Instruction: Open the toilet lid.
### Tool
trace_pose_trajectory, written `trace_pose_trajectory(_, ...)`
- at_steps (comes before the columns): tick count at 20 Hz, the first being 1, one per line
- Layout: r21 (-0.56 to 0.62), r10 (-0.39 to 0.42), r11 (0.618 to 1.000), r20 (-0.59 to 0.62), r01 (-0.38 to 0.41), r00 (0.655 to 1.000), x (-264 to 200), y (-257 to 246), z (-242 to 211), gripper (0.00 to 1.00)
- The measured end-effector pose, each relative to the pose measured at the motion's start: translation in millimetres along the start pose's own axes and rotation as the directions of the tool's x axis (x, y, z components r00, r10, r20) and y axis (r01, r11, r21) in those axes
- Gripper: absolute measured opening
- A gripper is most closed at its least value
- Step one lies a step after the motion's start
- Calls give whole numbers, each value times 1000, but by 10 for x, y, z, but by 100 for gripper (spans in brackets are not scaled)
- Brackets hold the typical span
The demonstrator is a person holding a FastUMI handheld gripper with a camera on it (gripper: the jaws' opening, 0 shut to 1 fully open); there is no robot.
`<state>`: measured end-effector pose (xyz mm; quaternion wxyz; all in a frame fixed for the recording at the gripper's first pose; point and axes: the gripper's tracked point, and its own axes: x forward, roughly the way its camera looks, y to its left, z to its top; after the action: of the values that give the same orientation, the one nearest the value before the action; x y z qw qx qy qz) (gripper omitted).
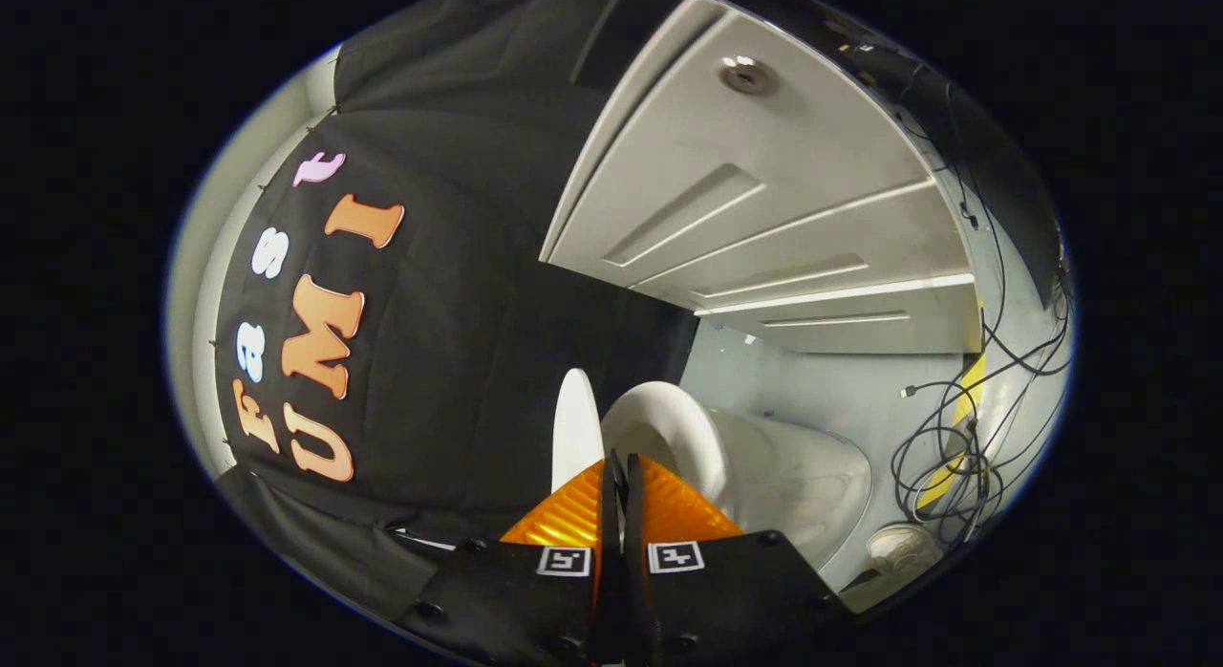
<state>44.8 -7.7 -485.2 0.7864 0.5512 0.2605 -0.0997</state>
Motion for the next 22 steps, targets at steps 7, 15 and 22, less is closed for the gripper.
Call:
trace_pose_trajectory(7,-200,75,978,84,-57,994,-42,888,89,8)
trace_pose_trajectory(15,-422,175,900,118,-110,978,-236,1953,-219,8)
trace_pose_trajectory(22,-584,195,806,103,-99,975,-348,2493,-524,8)
